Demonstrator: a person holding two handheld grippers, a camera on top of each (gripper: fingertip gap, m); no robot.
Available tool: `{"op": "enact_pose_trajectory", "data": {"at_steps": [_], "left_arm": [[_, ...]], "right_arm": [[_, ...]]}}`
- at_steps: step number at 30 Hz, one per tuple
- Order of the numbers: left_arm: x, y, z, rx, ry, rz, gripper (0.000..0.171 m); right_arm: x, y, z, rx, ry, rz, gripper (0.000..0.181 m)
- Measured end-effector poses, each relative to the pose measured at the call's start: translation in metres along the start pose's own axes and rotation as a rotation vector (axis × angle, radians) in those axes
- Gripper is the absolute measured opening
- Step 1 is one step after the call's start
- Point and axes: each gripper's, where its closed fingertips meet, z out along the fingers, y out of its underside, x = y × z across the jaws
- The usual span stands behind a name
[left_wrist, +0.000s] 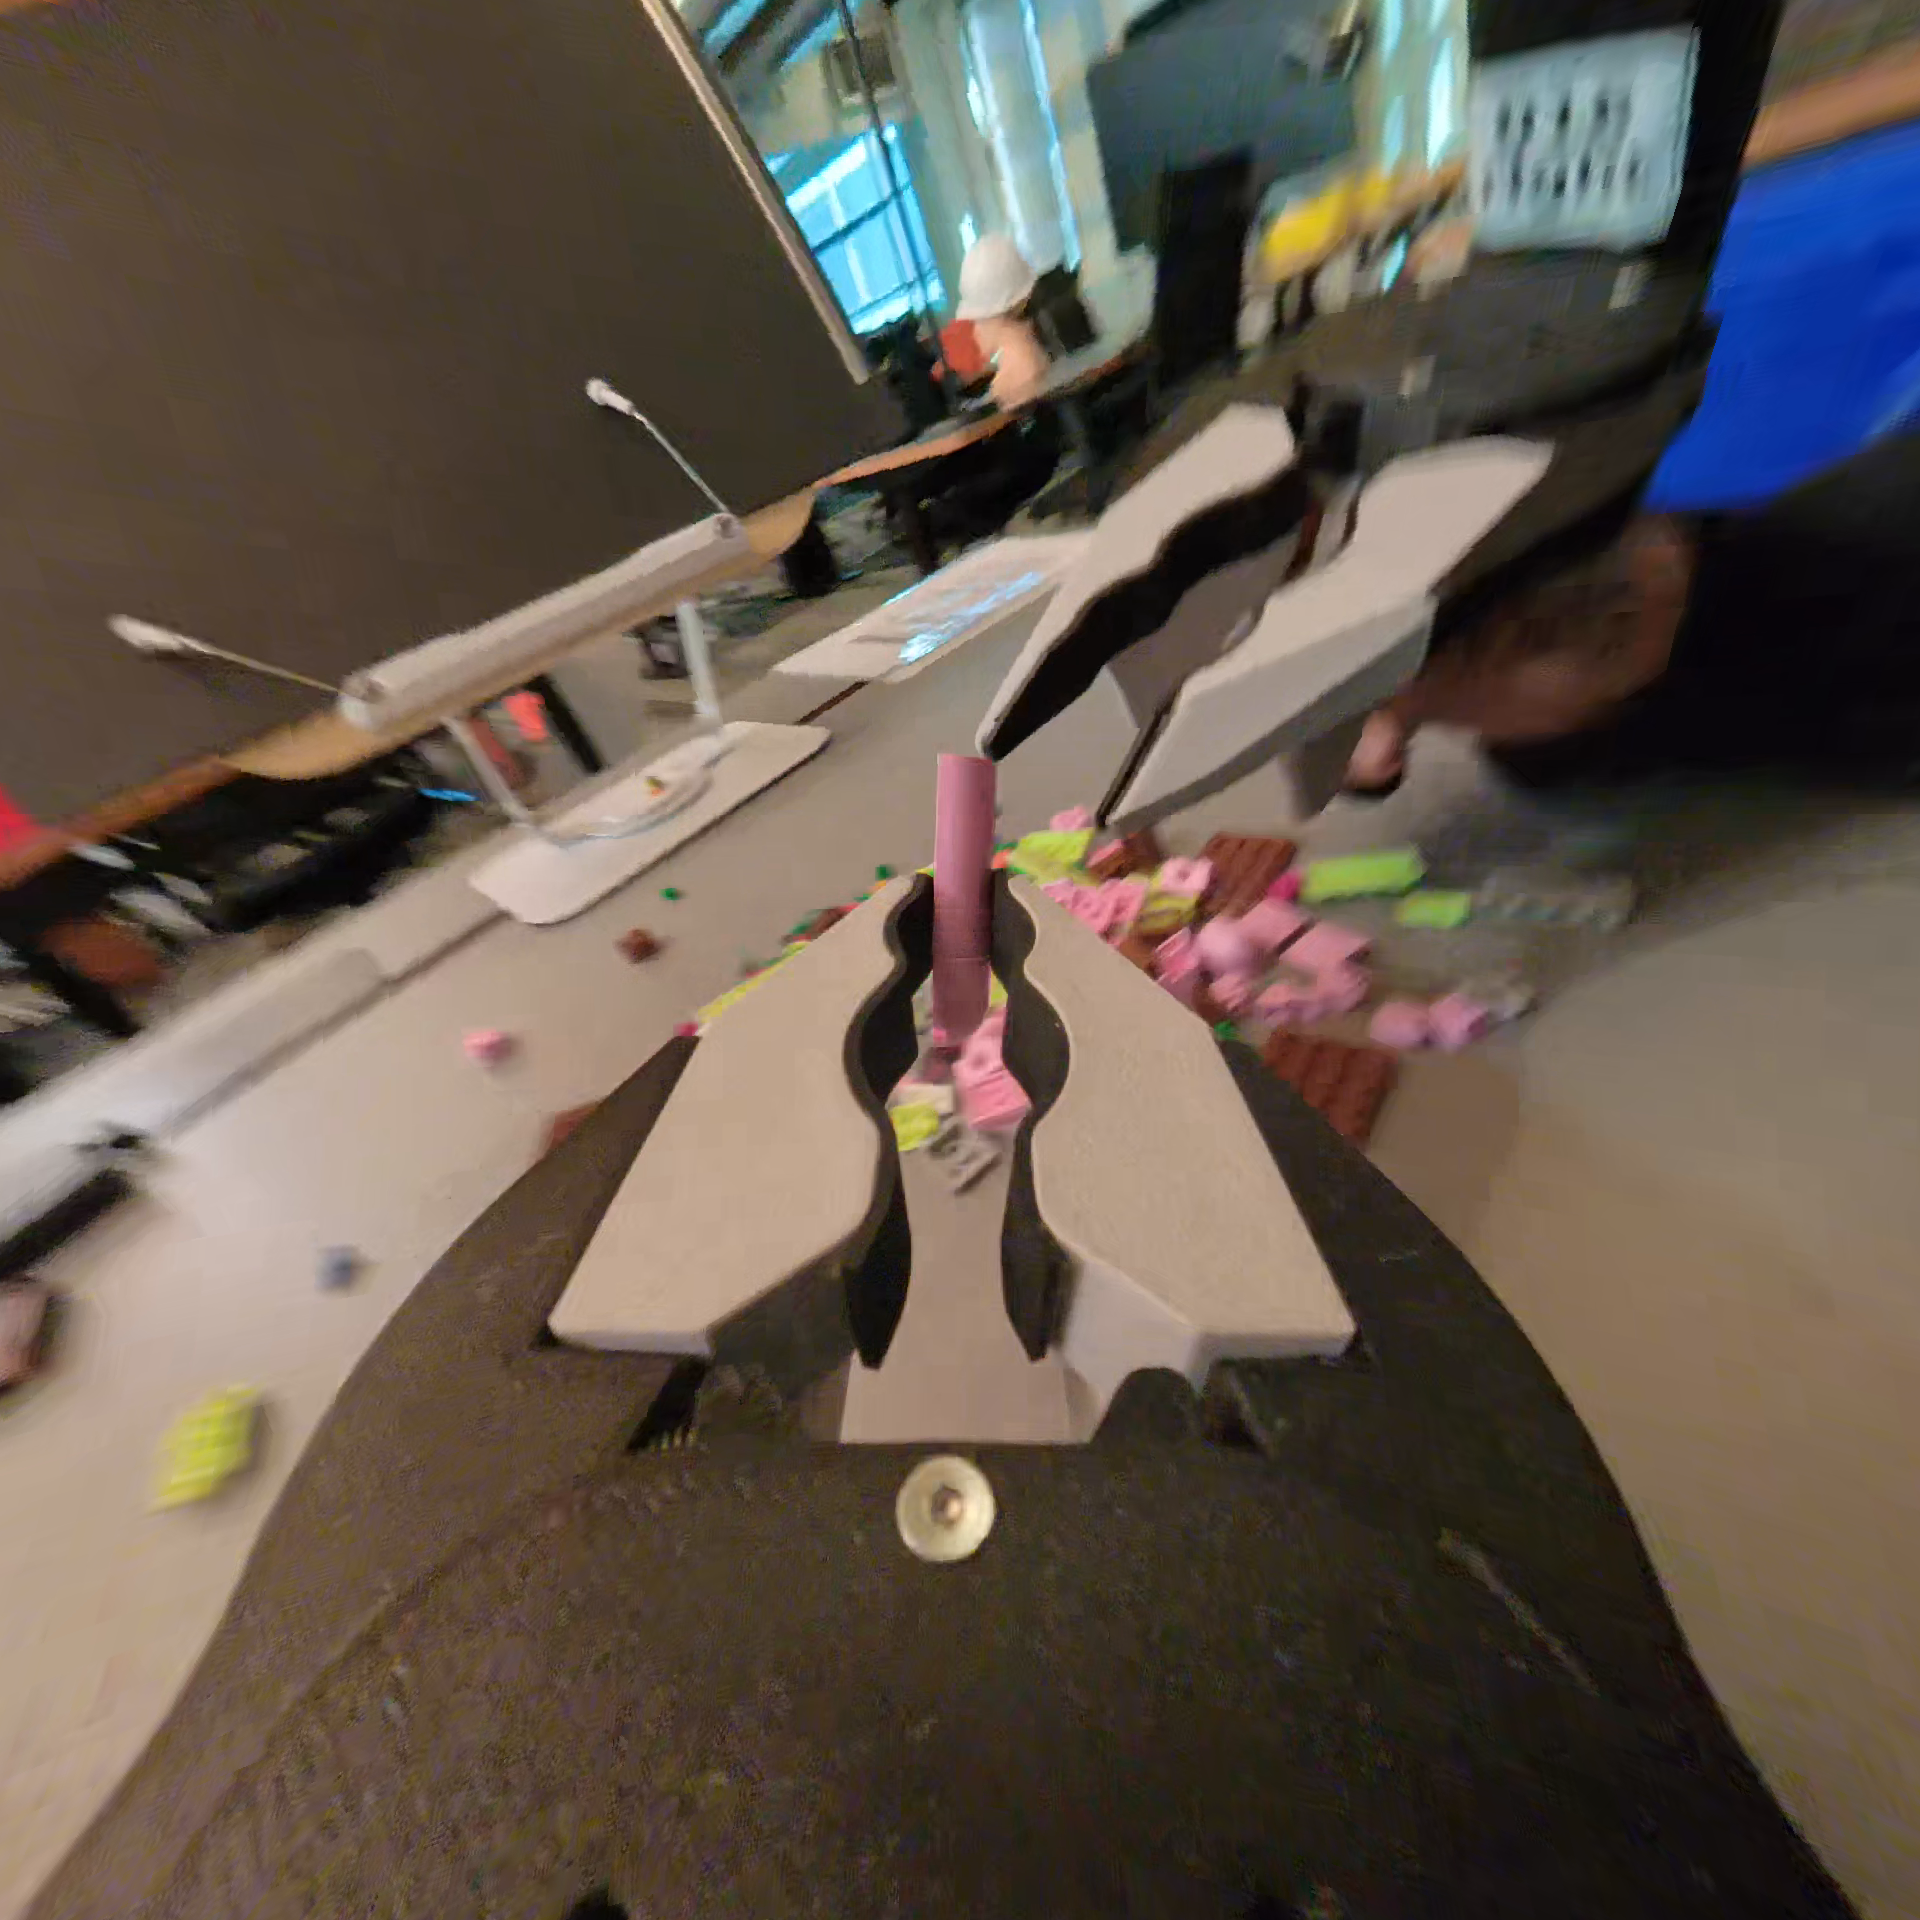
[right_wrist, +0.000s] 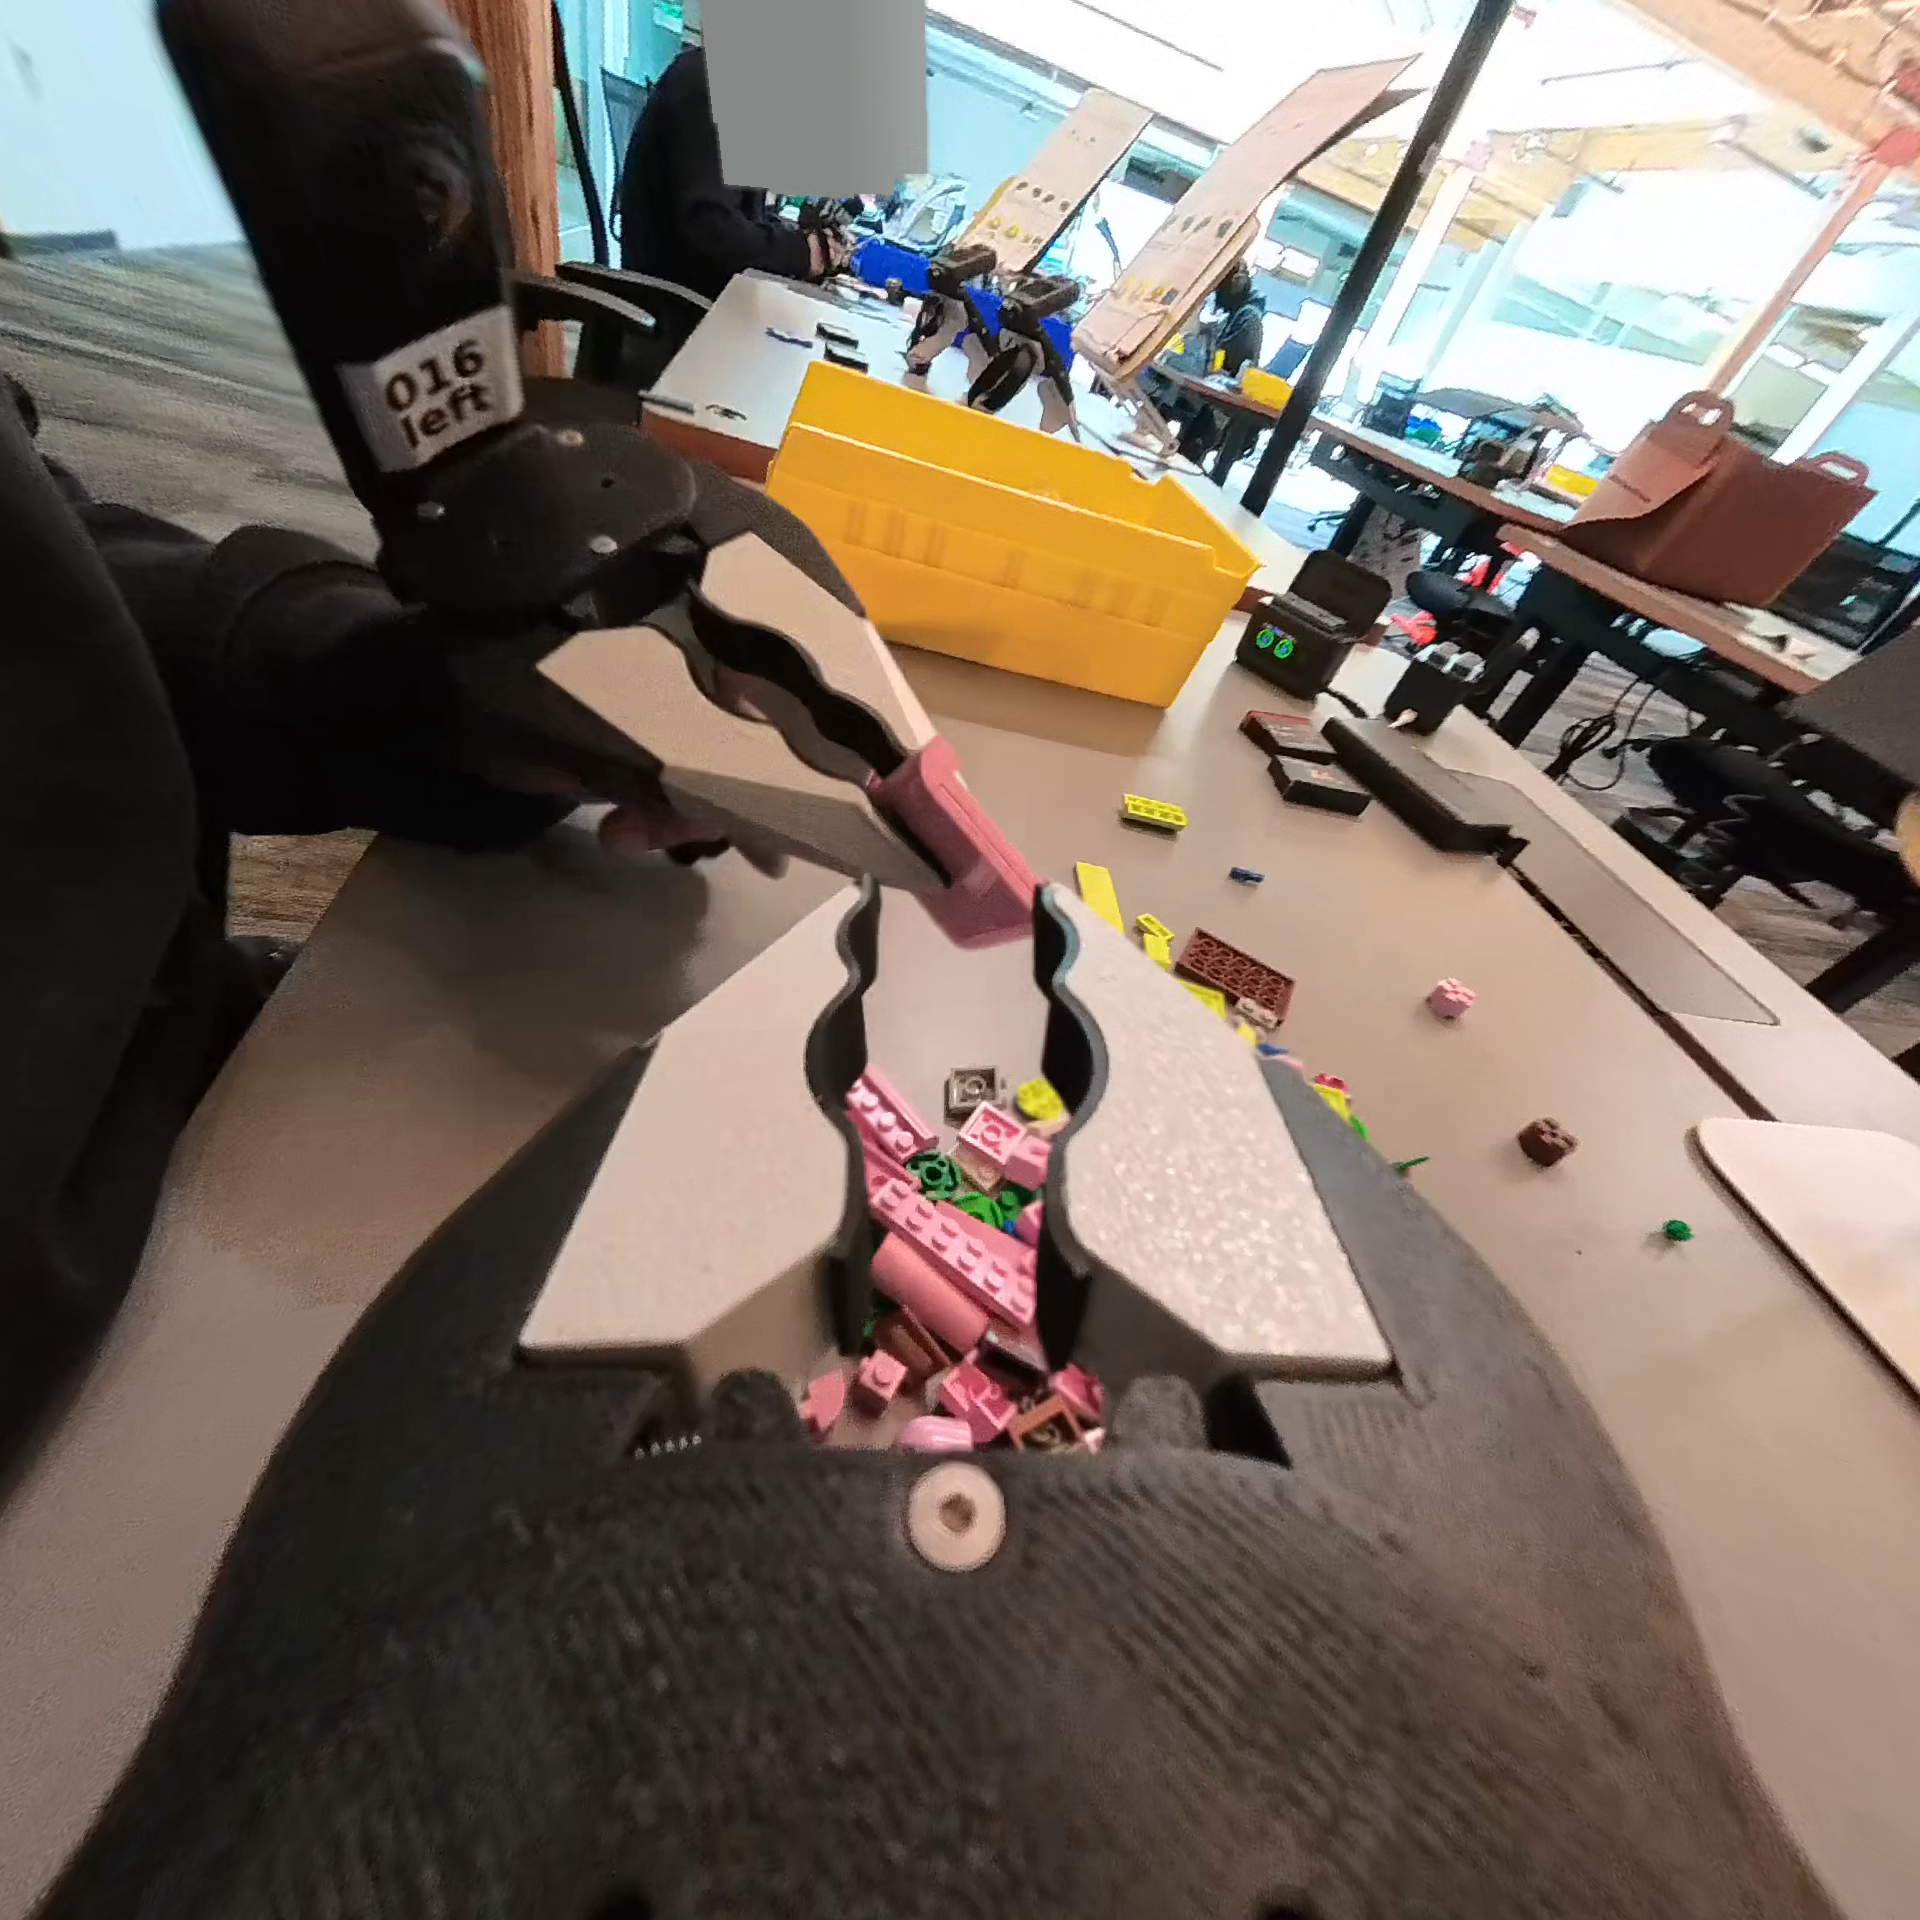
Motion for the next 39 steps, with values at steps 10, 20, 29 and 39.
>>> {"op": "enact_pose_trajectory", "data": {"at_steps": [10,20,29,39], "left_arm": [[0.01,-0.009,0.006,0.114,0.325,-0.859,0.006],[0.017,-0.012,0.006,0.149,0.455,-1.015,0.007],[0.02,-0.022,-0.001,0.22,0.493,-0.997,0.024],[0.015,-0.019,-0.001,0.221,0.458,-1.009,0.008]], "right_arm": [[0.0,-0.009,0.001,-0.026,0.16,-0.287,0.05],[-0.005,0.007,0.008,-0.137,0.162,-0.371,0.048],[0.004,0.001,0.0,-0.107,0.152,-0.235,0.047],[-0.009,-0.002,0.002,-0.095,0.112,-0.312,0.048]]}}
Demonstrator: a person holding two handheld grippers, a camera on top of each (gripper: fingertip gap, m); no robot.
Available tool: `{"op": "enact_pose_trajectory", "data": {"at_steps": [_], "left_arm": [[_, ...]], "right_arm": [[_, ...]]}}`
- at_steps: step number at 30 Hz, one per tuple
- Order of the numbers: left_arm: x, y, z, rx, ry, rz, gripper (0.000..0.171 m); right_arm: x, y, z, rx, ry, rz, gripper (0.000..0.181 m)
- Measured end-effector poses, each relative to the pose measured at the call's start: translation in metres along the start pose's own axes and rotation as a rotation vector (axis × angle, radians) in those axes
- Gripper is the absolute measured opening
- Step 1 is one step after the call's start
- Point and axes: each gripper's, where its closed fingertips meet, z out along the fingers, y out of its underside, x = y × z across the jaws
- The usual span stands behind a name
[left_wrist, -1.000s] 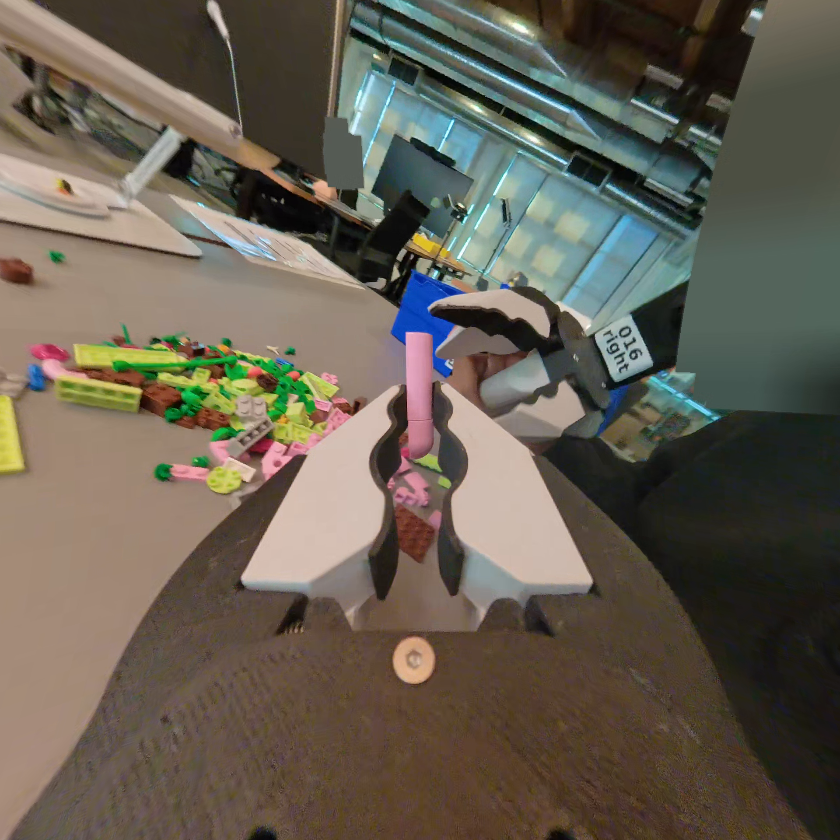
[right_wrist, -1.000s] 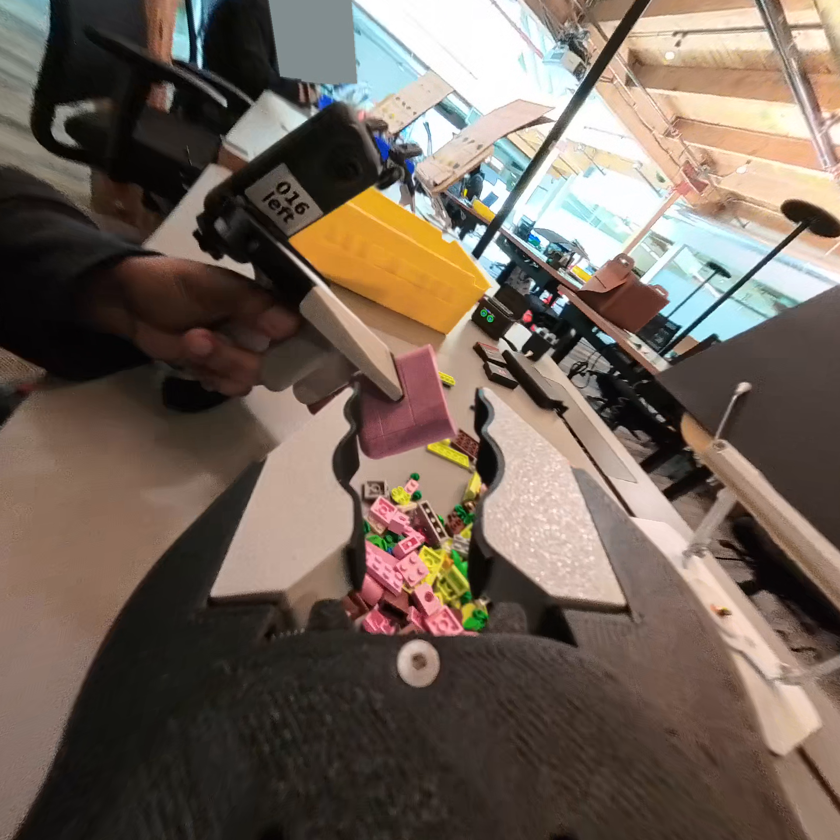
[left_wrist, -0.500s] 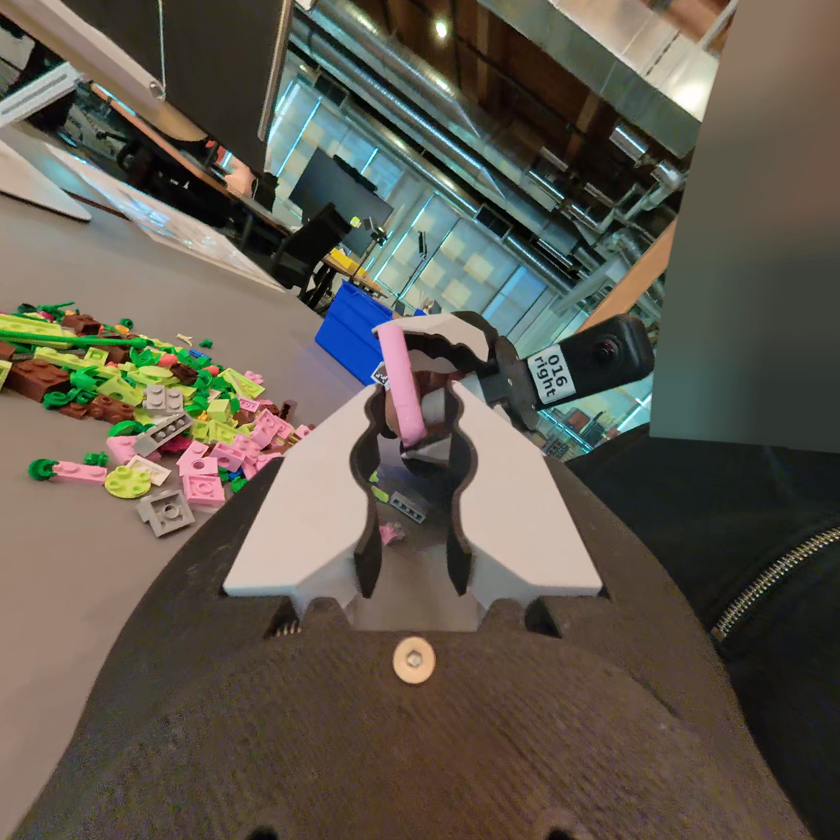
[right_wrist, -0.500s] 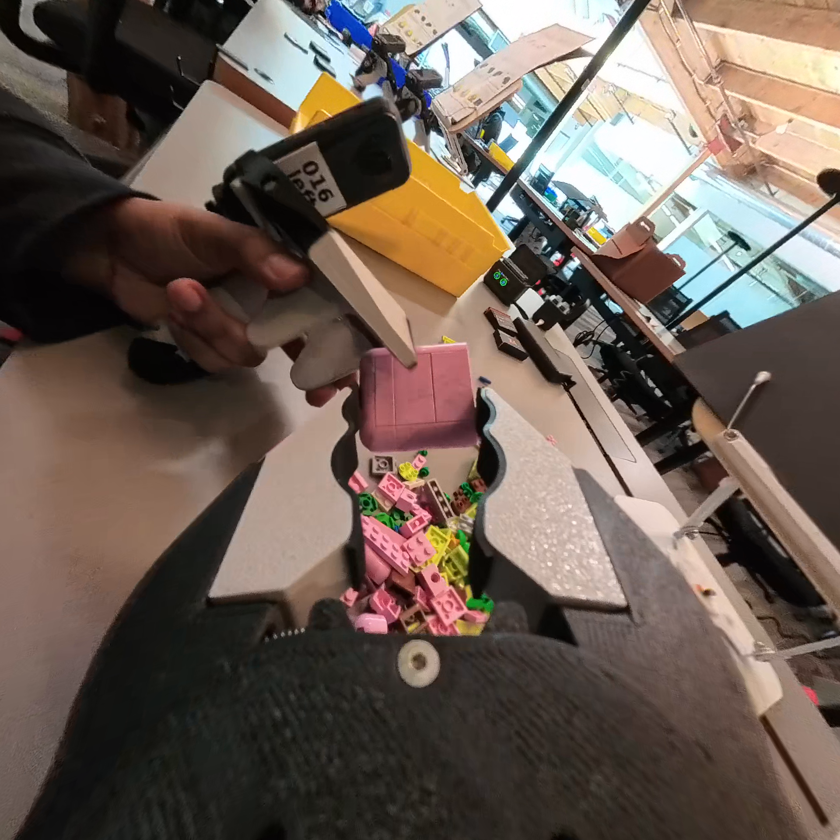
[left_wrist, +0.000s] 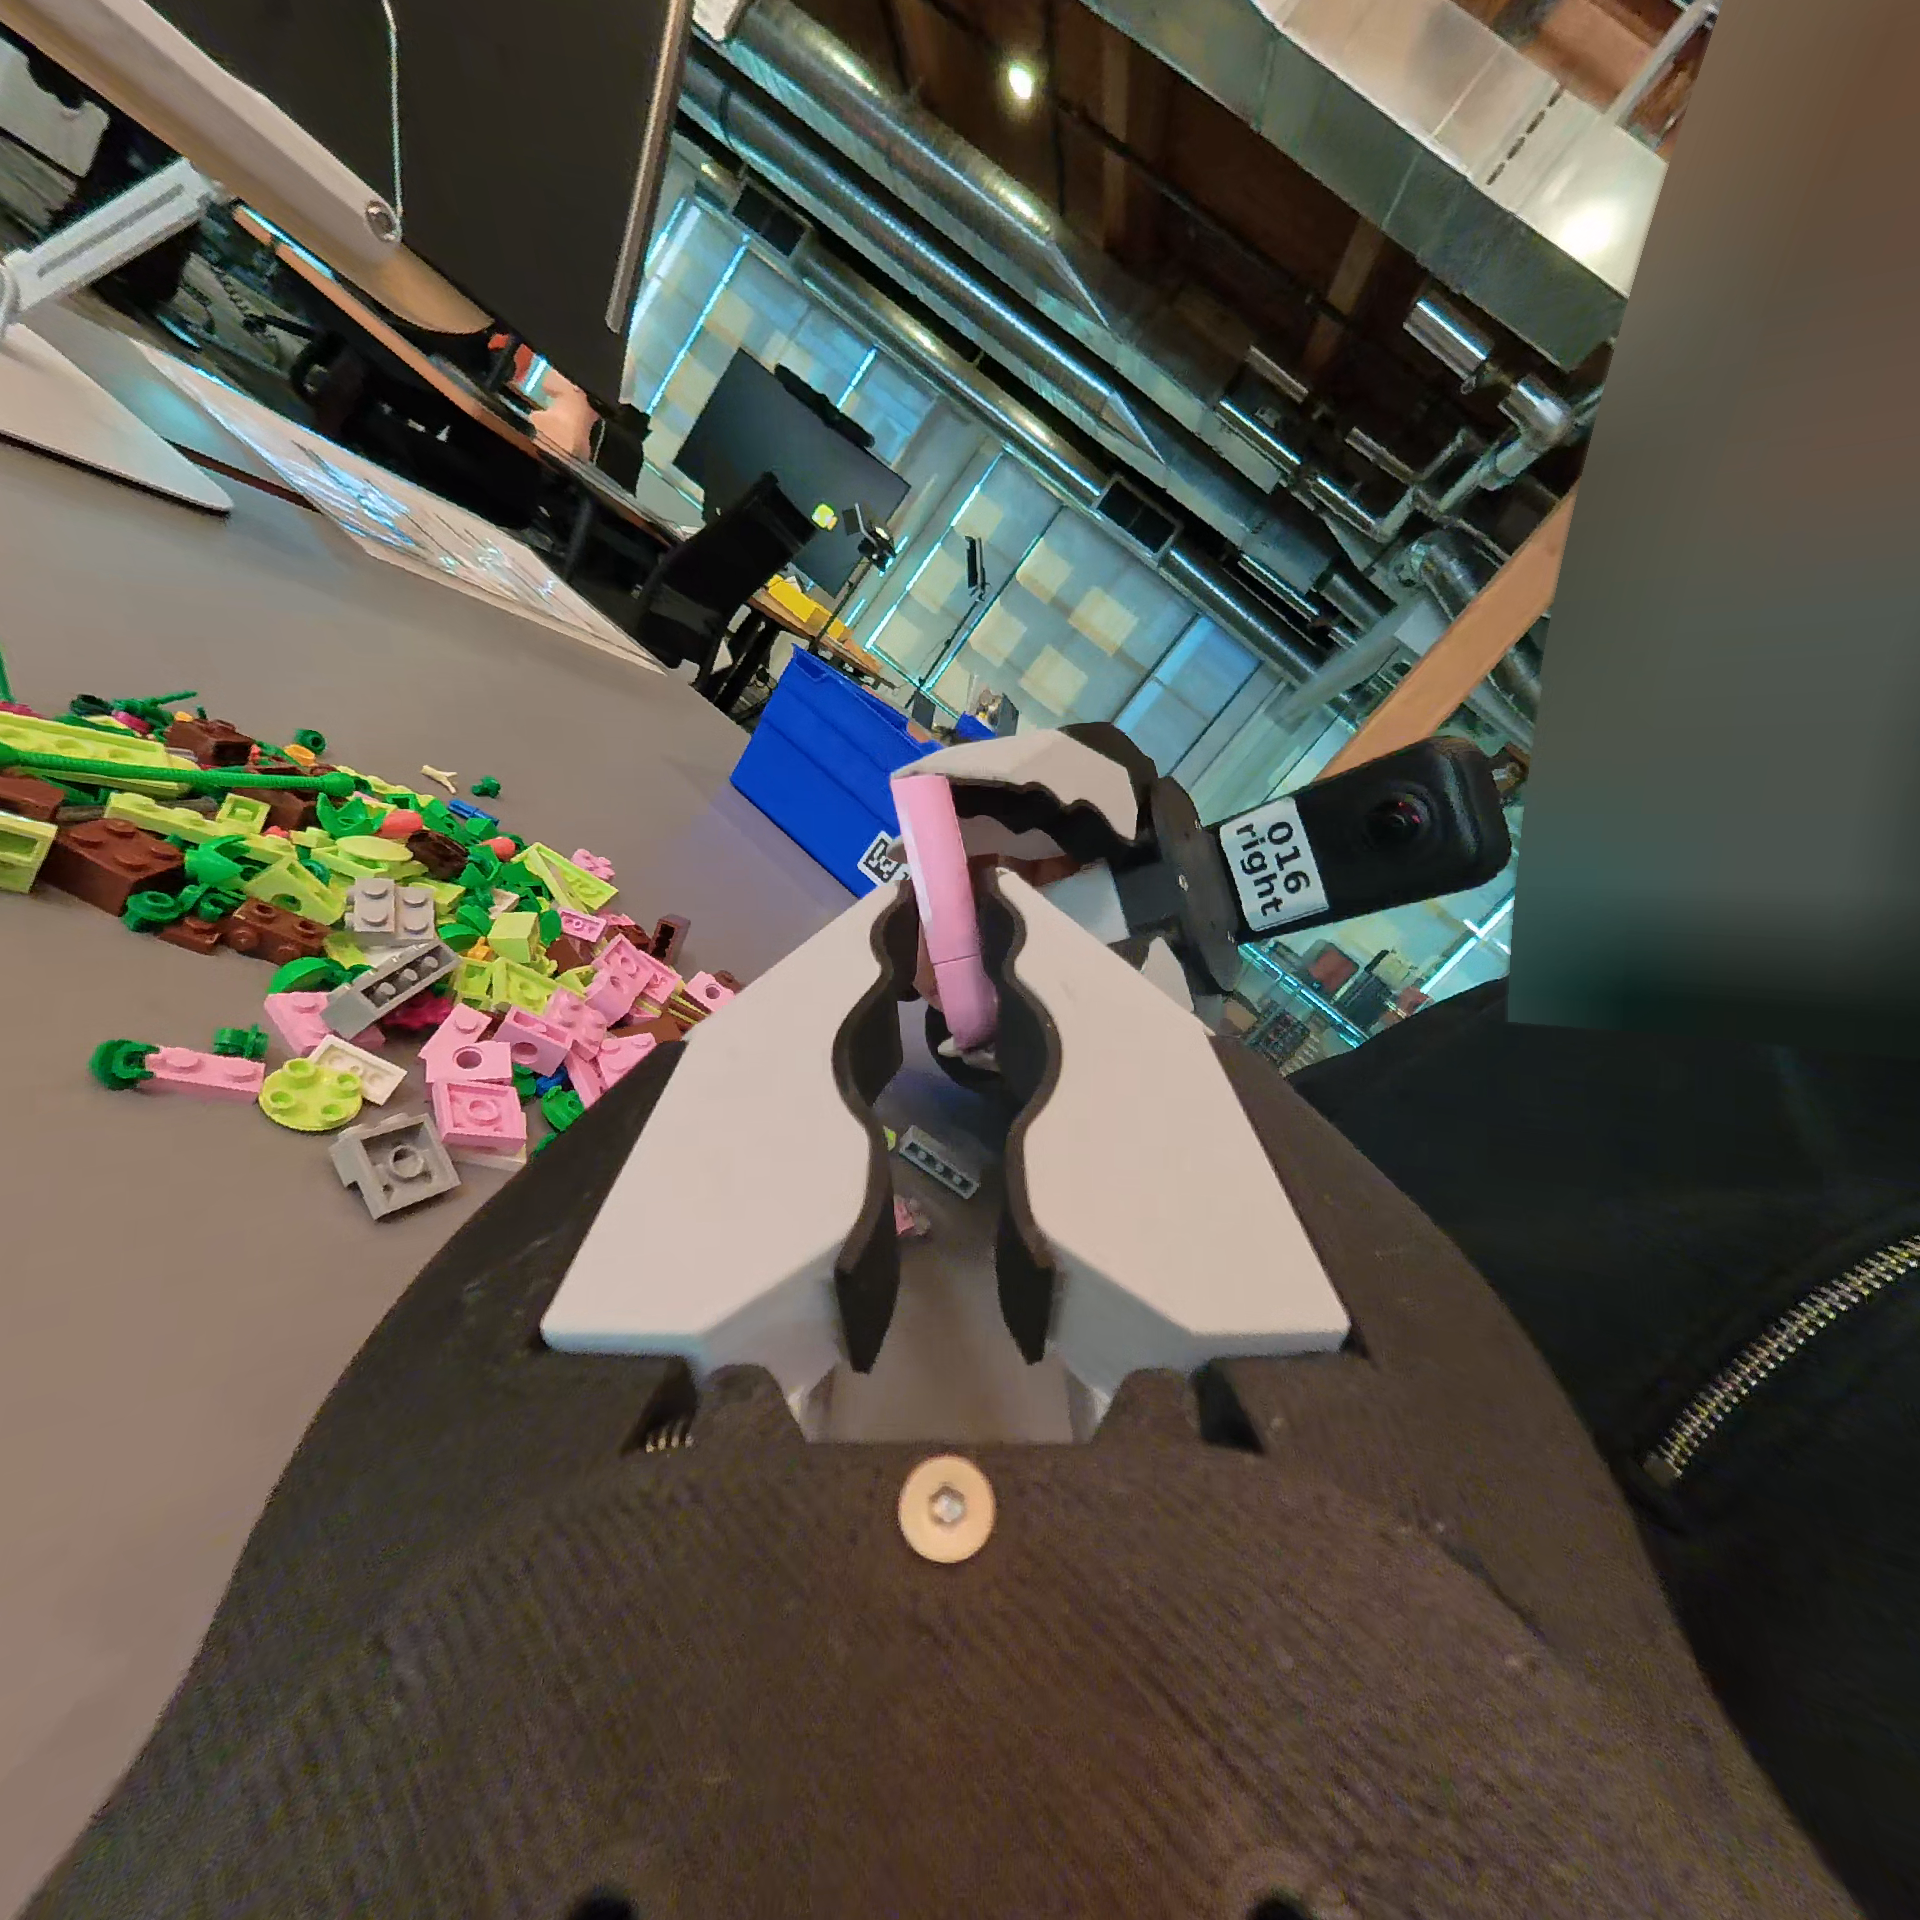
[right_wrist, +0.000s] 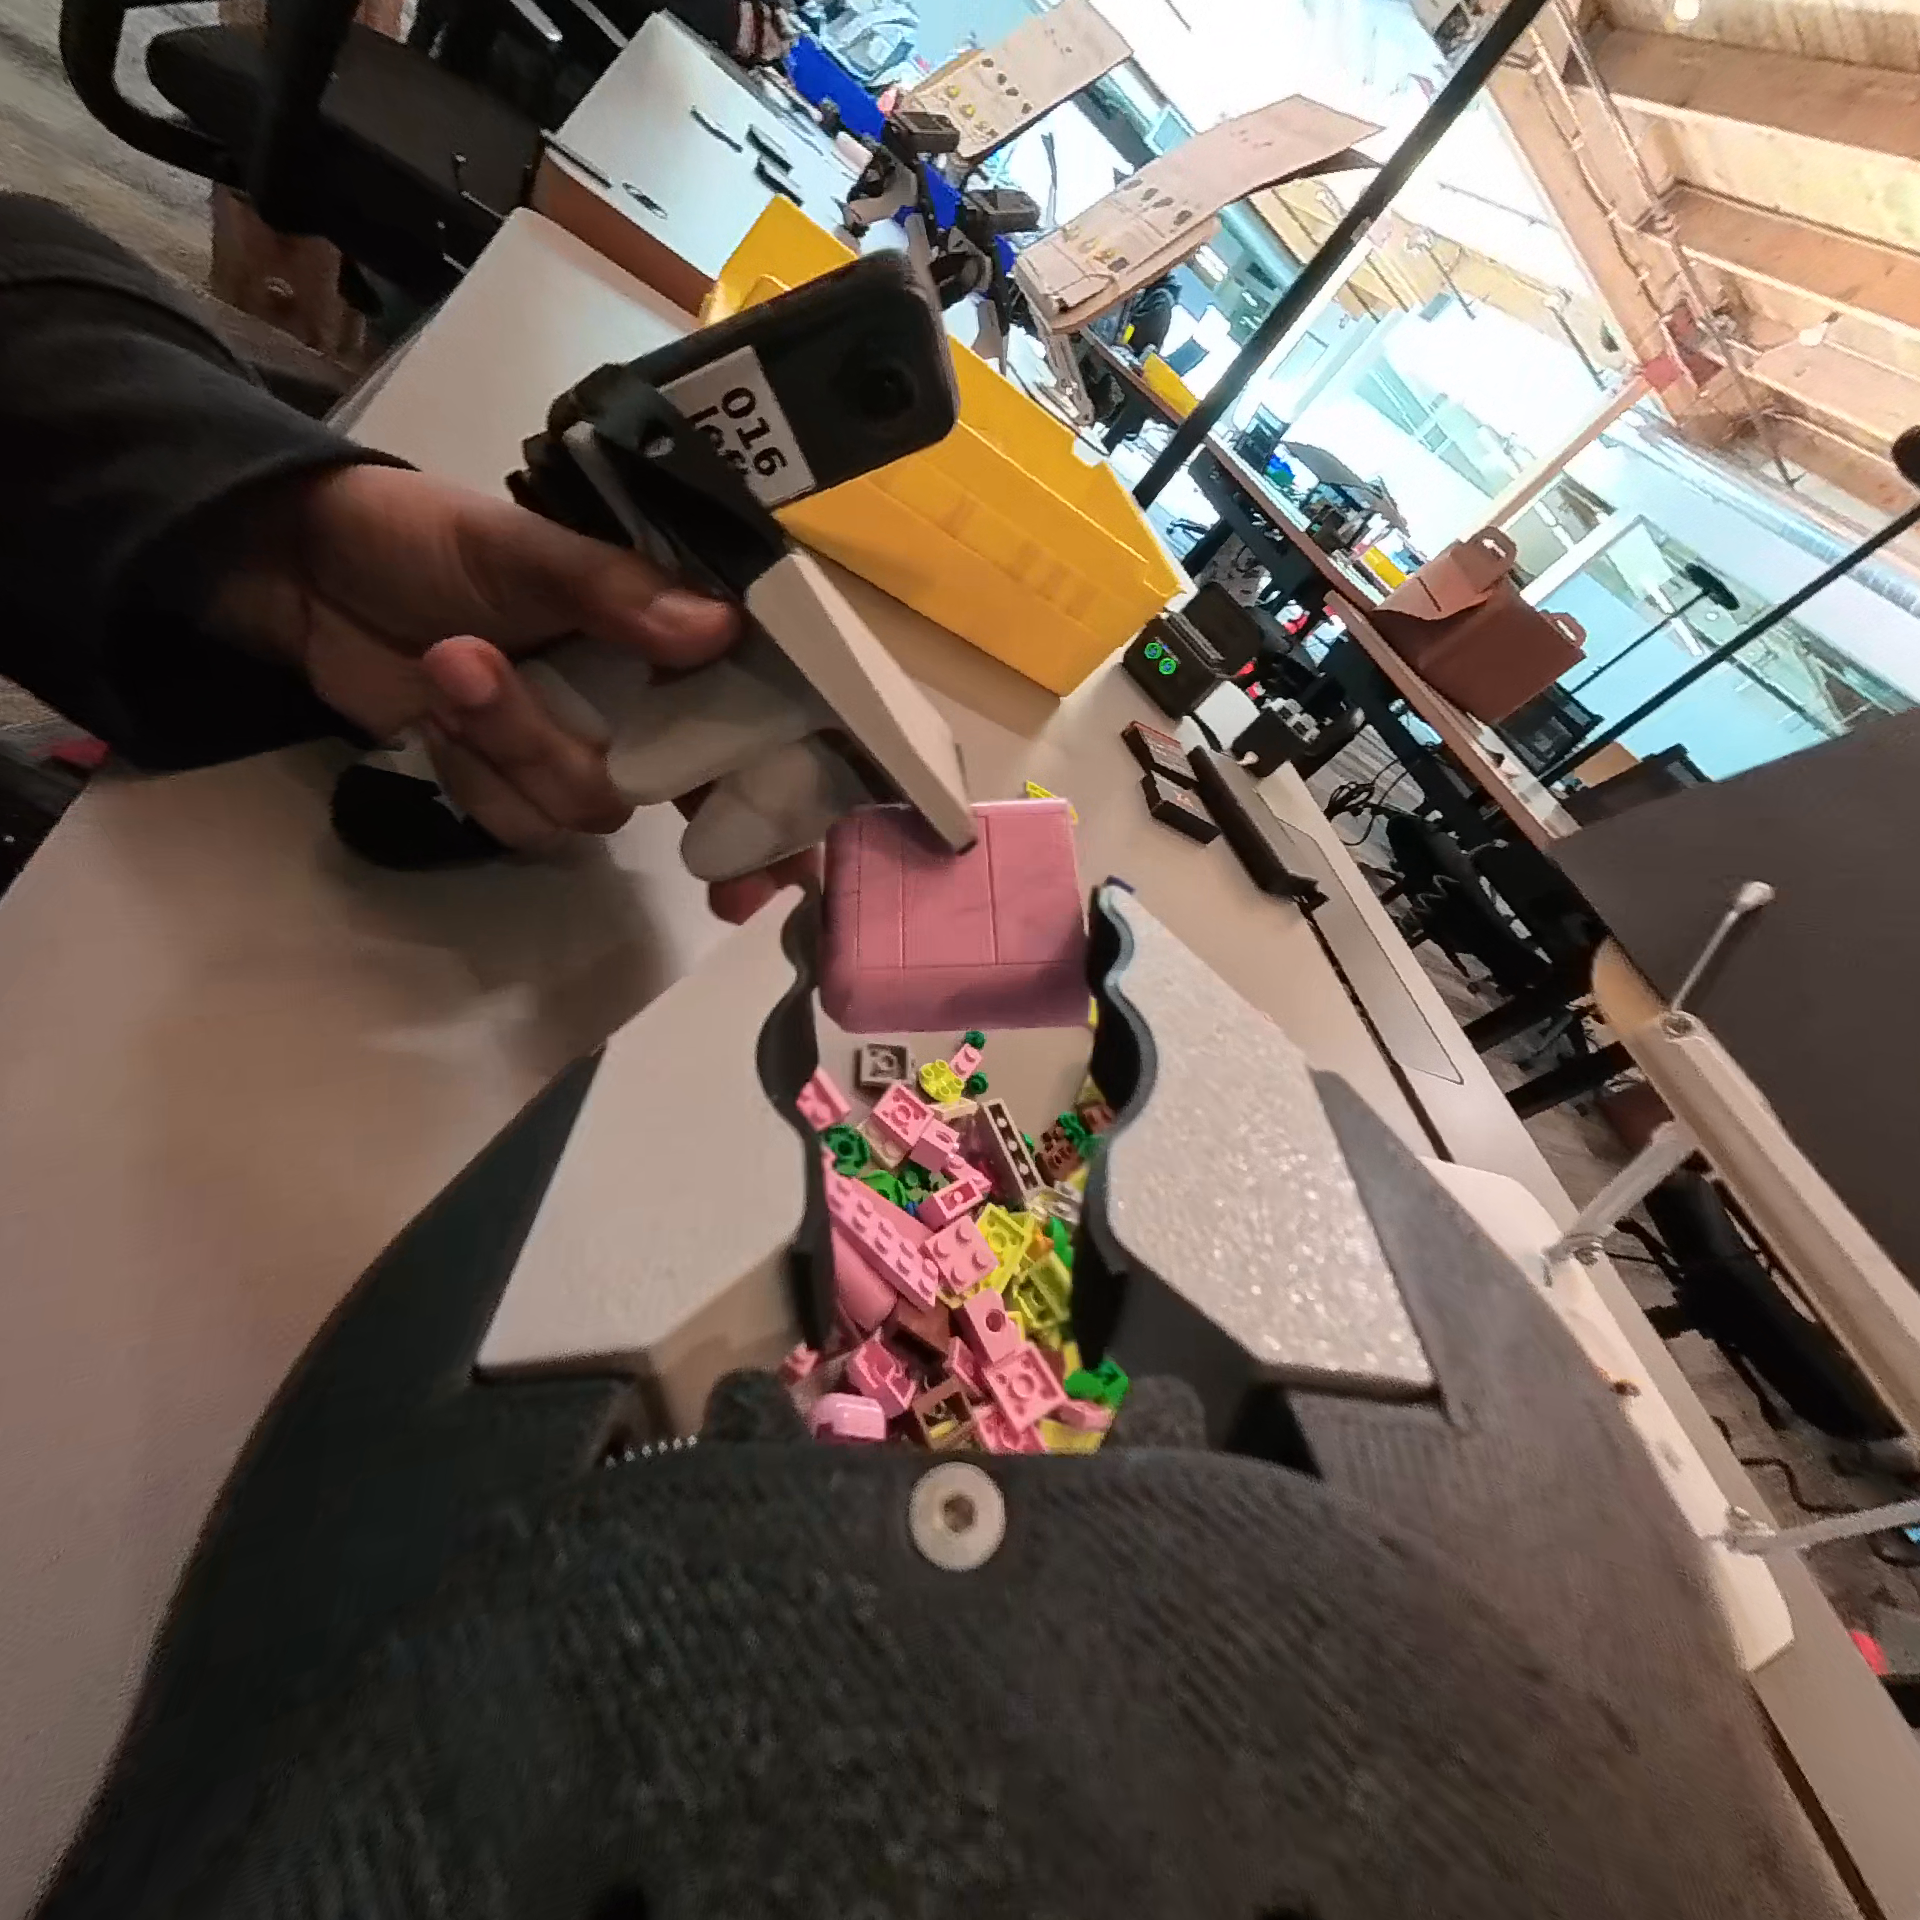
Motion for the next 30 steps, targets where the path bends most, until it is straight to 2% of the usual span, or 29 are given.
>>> {"op": "enact_pose_trajectory", "data": {"at_steps": [11,15,17,22,30], "left_arm": [[-0.002,0.001,0.001,-0.028,-0.078,0.114,0.006],[-0.005,0.0,0.001,-0.044,-0.228,0.365,0.005],[-0.005,0.0,0.002,-0.05,-0.279,0.438,0.006],[-0.009,-0.002,0.001,-0.042,-0.303,0.415,0.006],[-0.012,-0.006,-0.001,-0.021,-0.357,0.448,0.006]], "right_arm": [[-0.001,0.004,0.001,-0.039,0.043,-0.115,0.043],[0.002,0.008,0.002,-0.096,0.105,-0.223,0.043],[0.003,0.009,0.003,-0.12,0.135,-0.275,0.043],[0.004,0.013,0.009,-0.19,0.201,-0.395,0.045],[0.005,0.012,0.008,-0.214,0.213,-0.369,0.04]]}}
